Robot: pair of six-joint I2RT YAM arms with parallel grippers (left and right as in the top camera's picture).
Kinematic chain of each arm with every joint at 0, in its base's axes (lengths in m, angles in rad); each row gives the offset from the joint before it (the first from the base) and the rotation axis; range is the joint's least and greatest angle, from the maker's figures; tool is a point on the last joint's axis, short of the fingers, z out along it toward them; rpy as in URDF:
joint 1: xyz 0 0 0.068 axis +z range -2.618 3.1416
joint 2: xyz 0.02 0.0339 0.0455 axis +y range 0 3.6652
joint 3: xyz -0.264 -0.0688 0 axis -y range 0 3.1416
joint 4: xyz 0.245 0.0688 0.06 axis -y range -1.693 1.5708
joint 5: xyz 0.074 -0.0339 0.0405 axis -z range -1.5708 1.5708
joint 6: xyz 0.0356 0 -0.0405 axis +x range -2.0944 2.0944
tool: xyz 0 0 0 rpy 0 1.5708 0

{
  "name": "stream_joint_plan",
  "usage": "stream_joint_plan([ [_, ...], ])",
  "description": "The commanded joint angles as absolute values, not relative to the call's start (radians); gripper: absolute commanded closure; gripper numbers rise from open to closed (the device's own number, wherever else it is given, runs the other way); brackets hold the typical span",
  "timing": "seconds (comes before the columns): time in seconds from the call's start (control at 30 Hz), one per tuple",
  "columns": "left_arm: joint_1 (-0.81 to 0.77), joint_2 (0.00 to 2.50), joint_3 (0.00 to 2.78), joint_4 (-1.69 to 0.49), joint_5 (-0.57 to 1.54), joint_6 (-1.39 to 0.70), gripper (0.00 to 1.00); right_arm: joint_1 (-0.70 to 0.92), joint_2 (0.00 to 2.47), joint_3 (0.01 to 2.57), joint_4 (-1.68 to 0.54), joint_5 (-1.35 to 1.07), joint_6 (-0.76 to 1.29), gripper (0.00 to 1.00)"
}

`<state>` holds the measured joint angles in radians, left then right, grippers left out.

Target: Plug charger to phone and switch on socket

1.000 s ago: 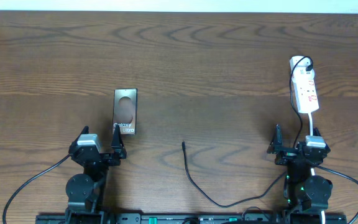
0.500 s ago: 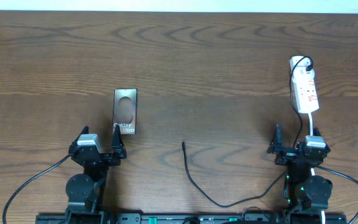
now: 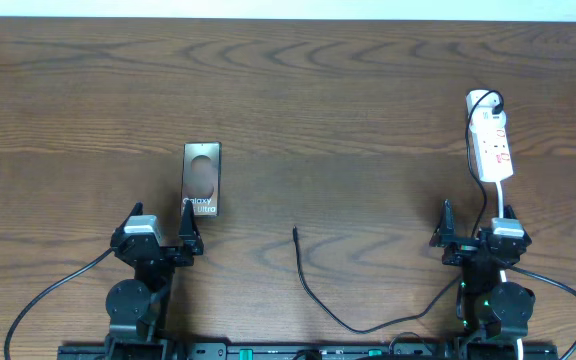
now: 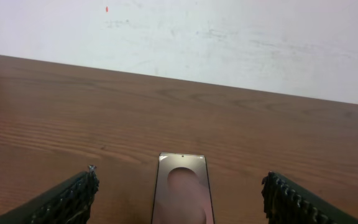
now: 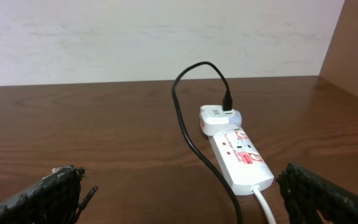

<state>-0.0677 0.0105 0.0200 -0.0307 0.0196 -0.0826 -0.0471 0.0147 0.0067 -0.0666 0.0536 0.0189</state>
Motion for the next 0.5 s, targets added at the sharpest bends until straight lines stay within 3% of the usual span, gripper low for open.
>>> stream_joint_plan([
  [0.0, -0.071, 0.004, 0.004, -0.074, -0.009, -0.091, 0.13, -0.044, 0.007, 0.006, -0.07, 0.069, 0.033, 0.01],
  [0.47, -0.071, 0.004, 0.004, -0.074, -0.009, -0.091, 0.14, -0.044, 0.007, 0.006, -0.07, 0.069, 0.033, 0.01],
])
